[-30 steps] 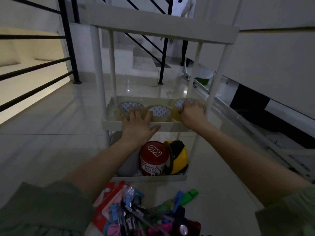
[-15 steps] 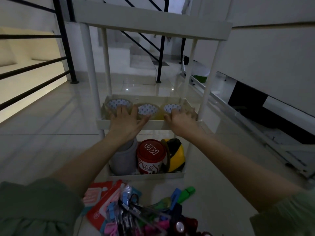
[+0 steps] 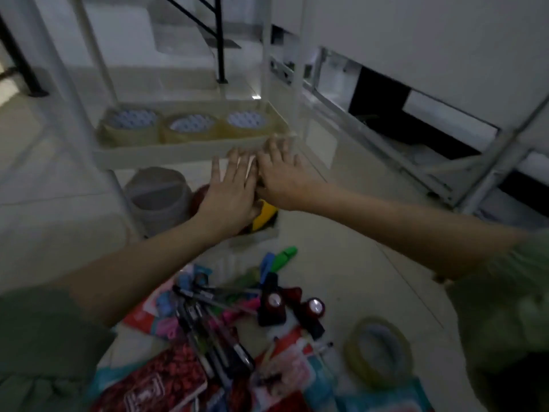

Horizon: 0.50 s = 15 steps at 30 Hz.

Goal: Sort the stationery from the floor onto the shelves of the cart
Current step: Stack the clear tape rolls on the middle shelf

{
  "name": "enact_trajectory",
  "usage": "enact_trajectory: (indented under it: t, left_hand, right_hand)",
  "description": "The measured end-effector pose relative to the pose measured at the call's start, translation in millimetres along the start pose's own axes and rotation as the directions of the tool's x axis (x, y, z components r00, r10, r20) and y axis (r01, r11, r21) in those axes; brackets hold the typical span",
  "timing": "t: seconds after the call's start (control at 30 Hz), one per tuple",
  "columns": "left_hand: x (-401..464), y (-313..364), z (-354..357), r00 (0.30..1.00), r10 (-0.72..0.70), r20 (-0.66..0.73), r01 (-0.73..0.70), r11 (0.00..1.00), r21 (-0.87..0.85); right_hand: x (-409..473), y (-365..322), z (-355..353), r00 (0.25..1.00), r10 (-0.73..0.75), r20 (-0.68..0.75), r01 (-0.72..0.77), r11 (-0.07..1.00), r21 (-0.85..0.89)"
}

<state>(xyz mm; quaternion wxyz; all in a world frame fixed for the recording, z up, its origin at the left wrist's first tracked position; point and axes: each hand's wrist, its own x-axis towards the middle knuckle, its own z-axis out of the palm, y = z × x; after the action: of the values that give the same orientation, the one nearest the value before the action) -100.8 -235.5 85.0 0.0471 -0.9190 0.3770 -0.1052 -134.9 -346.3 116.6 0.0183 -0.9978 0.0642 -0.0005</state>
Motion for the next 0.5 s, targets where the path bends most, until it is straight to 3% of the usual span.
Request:
enact_trajectory:
  t: [0.07, 0.1, 0.2, 0.27, 0.33, 0.4, 0.5]
  left_hand:
    - [-7, 20, 17, 0.977, 0.121, 0.175, -0.131, 0.990, 0.044]
    - [-11, 31, 22, 0.948, 0.148, 0.281, -0.168, 0.984, 0.050]
    - [-26, 69, 42, 0.819, 0.231, 0.526, -0.257, 0.966, -0.024]
    - [-36, 95, 56, 0.741, 0.296, 0.603, -0.304, 0.948, -0.091]
    - [-44, 119, 63, 0.714, 0.371, 0.594, -0.411, 0.909, -0.075]
    - [-50, 138, 66, 0.698, 0.447, 0.559, -0.497, 0.865, -0.071]
    - [-54, 152, 67, 0.661, 0.497, 0.562, -0.557, 0.827, -0.077]
  right_hand:
    - [-22, 12, 9, 0.975, -0.036, 0.217, 0.048, 0.998, -0.048]
    - [-33, 18, 16, 0.929, -0.053, 0.367, 0.095, 0.991, -0.098]
    - [-65, 41, 38, 0.634, 0.091, 0.768, 0.155, 0.958, -0.242]
    - [-86, 57, 58, 0.504, 0.225, 0.834, 0.150, 0.928, -0.341]
    - [-111, 71, 82, 0.512, 0.273, 0.814, 0.157, 0.903, -0.401]
    - [-135, 83, 109, 0.522, 0.315, 0.793, 0.073, 0.909, -0.410]
    - [-155, 102, 129, 0.467, 0.330, 0.820, -0.040, 0.934, -0.354]
